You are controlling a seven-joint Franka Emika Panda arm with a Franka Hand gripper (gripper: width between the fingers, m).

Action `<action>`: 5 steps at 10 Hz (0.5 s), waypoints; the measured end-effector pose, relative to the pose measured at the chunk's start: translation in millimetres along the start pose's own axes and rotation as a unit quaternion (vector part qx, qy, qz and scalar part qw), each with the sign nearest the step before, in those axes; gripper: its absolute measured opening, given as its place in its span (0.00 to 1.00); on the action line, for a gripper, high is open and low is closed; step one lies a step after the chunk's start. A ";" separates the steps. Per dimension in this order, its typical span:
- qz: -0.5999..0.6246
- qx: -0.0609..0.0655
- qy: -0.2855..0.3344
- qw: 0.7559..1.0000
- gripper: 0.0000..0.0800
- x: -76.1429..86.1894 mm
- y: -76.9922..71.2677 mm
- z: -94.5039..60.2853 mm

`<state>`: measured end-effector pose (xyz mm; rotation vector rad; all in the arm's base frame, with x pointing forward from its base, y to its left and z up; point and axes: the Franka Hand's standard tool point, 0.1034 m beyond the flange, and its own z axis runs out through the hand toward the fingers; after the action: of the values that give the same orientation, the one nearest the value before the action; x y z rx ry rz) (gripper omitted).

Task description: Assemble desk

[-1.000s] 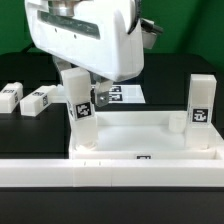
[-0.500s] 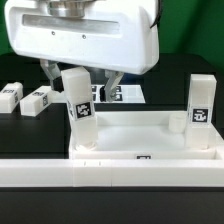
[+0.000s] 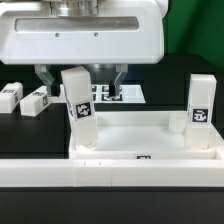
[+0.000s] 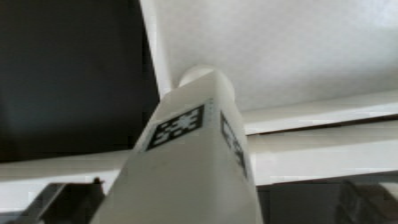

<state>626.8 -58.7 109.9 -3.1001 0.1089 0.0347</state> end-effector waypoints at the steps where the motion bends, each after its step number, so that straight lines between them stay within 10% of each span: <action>1: -0.039 0.000 0.000 0.999 0.81 0.1 0.6 0.0; 3: -0.082 -0.001 0.002 0.997 0.81 0.5 0.8 0.7; 5: -0.078 0.000 0.002 0.997 0.48 0.4 0.7 0.9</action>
Offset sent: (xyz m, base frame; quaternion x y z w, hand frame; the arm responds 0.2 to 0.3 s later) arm 0.0000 0.0000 0.0000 0.0000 0.0000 0.0000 1.0000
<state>627.1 -59.4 109.0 -3.0981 -0.1340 0.0250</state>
